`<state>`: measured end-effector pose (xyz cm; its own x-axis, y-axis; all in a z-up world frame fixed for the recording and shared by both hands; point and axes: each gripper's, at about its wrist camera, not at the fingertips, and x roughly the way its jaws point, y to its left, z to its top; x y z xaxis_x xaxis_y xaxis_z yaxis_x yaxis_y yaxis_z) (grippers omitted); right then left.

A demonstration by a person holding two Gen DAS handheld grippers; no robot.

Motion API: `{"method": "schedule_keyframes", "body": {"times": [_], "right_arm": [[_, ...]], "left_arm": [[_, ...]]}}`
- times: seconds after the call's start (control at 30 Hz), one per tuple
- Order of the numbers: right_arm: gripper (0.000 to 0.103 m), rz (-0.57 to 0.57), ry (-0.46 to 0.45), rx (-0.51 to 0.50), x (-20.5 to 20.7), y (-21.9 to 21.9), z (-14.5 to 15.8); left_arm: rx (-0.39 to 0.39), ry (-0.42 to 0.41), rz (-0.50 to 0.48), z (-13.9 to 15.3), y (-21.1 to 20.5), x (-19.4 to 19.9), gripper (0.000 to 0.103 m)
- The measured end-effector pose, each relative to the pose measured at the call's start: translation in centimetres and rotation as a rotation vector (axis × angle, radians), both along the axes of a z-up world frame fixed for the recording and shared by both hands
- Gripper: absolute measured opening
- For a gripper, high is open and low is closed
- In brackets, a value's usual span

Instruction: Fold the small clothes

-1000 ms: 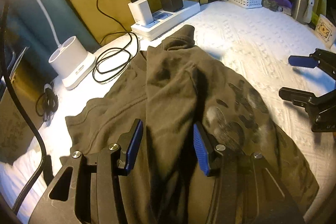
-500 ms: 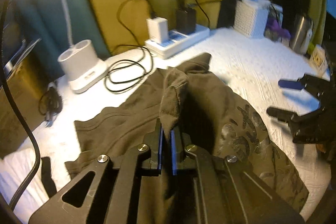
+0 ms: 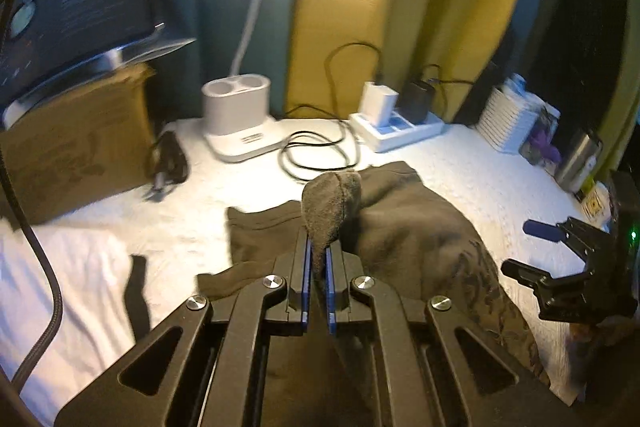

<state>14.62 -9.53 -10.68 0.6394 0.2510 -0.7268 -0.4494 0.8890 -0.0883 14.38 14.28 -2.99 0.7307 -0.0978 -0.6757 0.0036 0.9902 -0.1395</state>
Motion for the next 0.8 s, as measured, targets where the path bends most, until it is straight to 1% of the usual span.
{"method": "schedule_keyframes", "body": {"times": [0.1,0.23,0.37,0.43,0.5,0.53,0.57,0.6,0.63,0.7,0.8], "right_arm": [[0.077,0.017,0.011,0.002,0.0,1.1,0.0],[0.077,0.033,0.059,-0.011,0.3,2.6,-1.1],[0.077,0.047,0.087,-0.030,0.0,3.7,-2.3],[0.077,0.048,0.095,-0.031,-0.2,3.9,-2.6],[0.077,0.043,0.096,-0.027,-0.6,3.8,-2.6],[0.077,0.041,0.095,-0.024,-0.7,3.7,-2.5],[0.077,0.040,0.094,-0.023,-0.8,3.6,-2.4],[0.077,0.039,0.093,-0.021,-1.1,3.5,-2.3],[0.077,0.037,0.090,-0.019,-1.4,3.4,-2.2],[0.077,0.035,0.086,-0.014,-2.0,3.2,-2.0],[0.077,0.028,0.082,-0.003,-3.0,2.9,-1.9]], "left_arm": [[-0.017,0.025,0.029,-0.9,1.5,0.0,0.005],[-0.046,0.057,0.088,-2.8,3.7,0.1,0.003],[-0.118,0.093,0.144,-4.3,5.0,-0.4,0.003],[-0.121,0.088,0.144,-4.0,4.7,-1.1,0.004],[-0.106,0.088,0.157,-3.4,4.4,-1.8,0.004],[-0.110,0.082,0.156,-3.1,4.3,-2.3,0.007],[-0.121,0.076,0.148,-2.7,4.1,-3.0,0.010],[-0.131,0.073,0.141,-2.5,3.9,-3.4,0.023],[-0.142,0.070,0.132,-2.3,3.6,-4.0,0.045],[-0.169,0.070,0.088,-2.3,2.6,-5.4,0.062],[-0.182,0.112,0.023,-3.2,0.7,-6.6,0.062]]}}
